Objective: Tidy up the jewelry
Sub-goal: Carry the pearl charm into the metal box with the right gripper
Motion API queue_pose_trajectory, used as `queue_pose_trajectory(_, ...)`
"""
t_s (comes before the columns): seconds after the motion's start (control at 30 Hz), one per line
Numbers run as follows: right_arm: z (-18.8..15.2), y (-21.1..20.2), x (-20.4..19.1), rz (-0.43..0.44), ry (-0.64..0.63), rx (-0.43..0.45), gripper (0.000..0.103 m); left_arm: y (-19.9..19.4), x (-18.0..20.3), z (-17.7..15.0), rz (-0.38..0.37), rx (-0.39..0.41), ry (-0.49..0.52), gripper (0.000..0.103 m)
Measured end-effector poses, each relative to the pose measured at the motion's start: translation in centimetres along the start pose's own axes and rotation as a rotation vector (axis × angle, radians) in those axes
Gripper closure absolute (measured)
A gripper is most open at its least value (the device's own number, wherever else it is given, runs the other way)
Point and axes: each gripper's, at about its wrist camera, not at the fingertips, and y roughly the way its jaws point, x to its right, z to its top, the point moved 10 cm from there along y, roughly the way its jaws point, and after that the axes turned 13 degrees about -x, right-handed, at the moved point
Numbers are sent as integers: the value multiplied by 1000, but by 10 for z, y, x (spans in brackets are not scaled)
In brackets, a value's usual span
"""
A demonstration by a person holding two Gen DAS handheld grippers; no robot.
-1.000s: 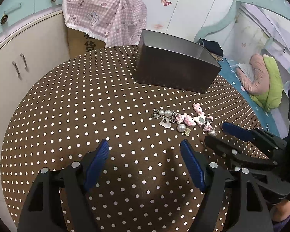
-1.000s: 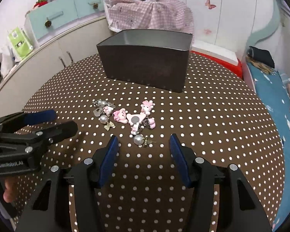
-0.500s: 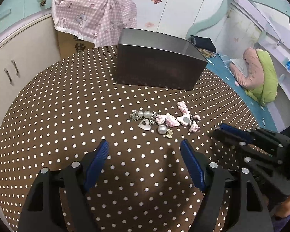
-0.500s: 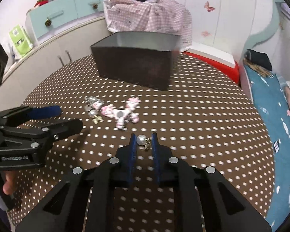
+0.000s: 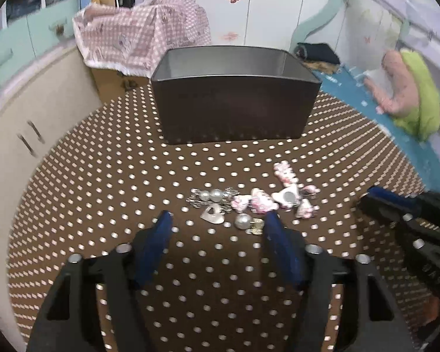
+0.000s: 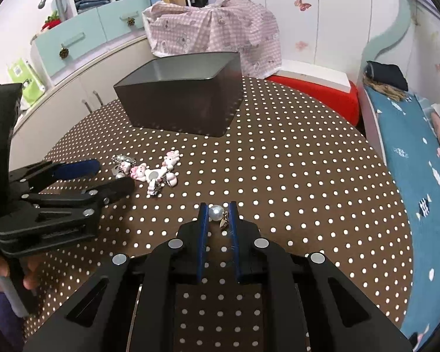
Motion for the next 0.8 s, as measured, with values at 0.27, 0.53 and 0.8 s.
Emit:
queue_pose_trajectory(0.27, 3, 0, -2, 15, 1, 7, 89, -4, -15, -3, -11, 10, 21, 72)
queue_pose_trajectory(0.53, 6, 0, -13, 17, -10, 11, 88, -9, -26, -8, -57, 17, 11, 88)
queue_pose_trajectory(0.8, 12, -9, -21, 6, -22, 30, 89, -18, -31, -13, -101, 34, 10, 90)
